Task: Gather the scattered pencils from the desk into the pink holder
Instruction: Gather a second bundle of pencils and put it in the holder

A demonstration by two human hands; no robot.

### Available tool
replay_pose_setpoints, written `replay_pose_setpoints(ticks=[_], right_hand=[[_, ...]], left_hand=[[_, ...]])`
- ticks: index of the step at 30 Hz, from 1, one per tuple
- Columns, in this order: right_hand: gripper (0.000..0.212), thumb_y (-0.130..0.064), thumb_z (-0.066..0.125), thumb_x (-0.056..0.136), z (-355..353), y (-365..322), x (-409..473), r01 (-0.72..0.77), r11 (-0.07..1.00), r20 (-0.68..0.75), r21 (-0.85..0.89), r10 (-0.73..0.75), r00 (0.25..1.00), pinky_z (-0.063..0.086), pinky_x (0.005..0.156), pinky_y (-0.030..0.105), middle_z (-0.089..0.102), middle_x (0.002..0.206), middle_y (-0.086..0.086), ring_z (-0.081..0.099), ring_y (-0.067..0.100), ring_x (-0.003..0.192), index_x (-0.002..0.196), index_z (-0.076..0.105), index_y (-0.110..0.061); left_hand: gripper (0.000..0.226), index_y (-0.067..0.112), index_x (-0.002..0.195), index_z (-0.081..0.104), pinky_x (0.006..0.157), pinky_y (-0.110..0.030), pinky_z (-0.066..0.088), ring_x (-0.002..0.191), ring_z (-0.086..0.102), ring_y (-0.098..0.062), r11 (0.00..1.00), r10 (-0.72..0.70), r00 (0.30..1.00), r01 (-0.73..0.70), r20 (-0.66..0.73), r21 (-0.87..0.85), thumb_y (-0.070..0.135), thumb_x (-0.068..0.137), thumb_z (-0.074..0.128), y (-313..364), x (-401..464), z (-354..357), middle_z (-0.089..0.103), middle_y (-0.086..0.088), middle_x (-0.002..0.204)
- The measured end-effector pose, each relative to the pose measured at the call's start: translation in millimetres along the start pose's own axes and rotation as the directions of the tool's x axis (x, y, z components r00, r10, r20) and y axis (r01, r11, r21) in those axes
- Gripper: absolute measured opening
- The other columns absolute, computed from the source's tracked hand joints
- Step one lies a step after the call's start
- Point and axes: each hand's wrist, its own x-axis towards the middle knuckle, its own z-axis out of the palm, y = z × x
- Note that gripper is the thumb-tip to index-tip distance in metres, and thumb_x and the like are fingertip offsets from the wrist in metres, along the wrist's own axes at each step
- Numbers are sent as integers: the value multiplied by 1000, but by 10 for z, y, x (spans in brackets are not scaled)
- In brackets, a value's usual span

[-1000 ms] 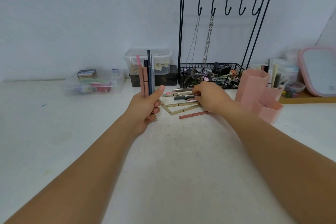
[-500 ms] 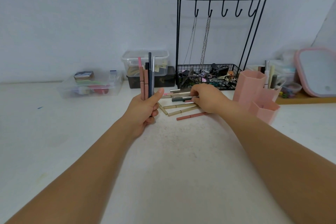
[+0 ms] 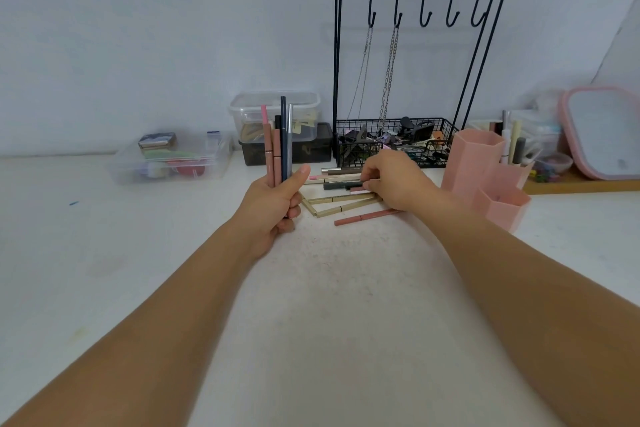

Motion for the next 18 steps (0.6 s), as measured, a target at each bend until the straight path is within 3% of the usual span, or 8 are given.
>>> replay_pose_setpoints(ticks=[3, 6, 8, 10, 14, 18], right_hand=[[4, -15, 66, 94, -99, -53, 18, 38, 996, -139, 82, -27, 990, 48, 74, 29, 64, 89, 0, 57, 16, 80, 90, 67, -14], [5, -18, 65, 95, -375, -271, -20, 57, 940, -205, 336, 14, 979, 45, 65, 19, 64, 81, -2, 58, 8, 70, 96, 67, -13], [7, -15, 67, 94, -537, -453, -88, 22, 819, -75, 574, 26, 997, 51, 59, 18, 69, 75, 0, 63, 6, 62, 98, 68, -10], [11, -9, 69, 92, -621, -615, -165, -3, 714, 52, 700, -46, 998, 56, 60, 20, 73, 74, 5, 67, 9, 62, 102, 68, -4], [15, 0, 69, 89, -607, -758, -229, -41, 673, 150, 739, -105, 983, 61, 64, 26, 73, 80, 17, 71, 18, 67, 104, 65, 0], [12, 3, 68, 90, -590, -745, -238, -125, 590, 241, 798, -122, 963, 62, 66, 27, 70, 89, 24, 72, 22, 73, 101, 63, 0]], left_hand=[[32, 22, 81, 47, 40, -19, 23, 49, 31, -8, 1000, 0, 1000, 0, 7, -8, 41, 92, 70, 3, -5, 4, 35, 6, 56], [38, 22, 77, 45, 37, -18, 24, 48, 30, -9, 1000, -9, 1000, 9, 15, -16, 47, 90, 70, 14, -10, 14, 35, 5, 56], [40, 22, 78, 45, 37, -18, 25, 48, 33, -9, 999, -16, 999, 17, 49, -31, 51, 89, 70, 13, -16, 30, 39, 4, 57], [39, 21, 82, 47, 36, -18, 25, 49, 36, -9, 999, -12, 995, 16, 98, -43, 52, 88, 70, 8, -36, 54, 45, 2, 59], [48, 15, 99, 56, 35, -18, 27, 51, 43, -10, 999, 36, 987, -33, 156, -23, 53, 76, 74, 1, -85, 107, 55, -2, 68], [48, 12, 103, 63, 37, -19, 31, 52, 49, -9, 997, 68, 985, -72, 160, 20, 50, 76, 73, 16, -114, 127, 62, -4, 75]])
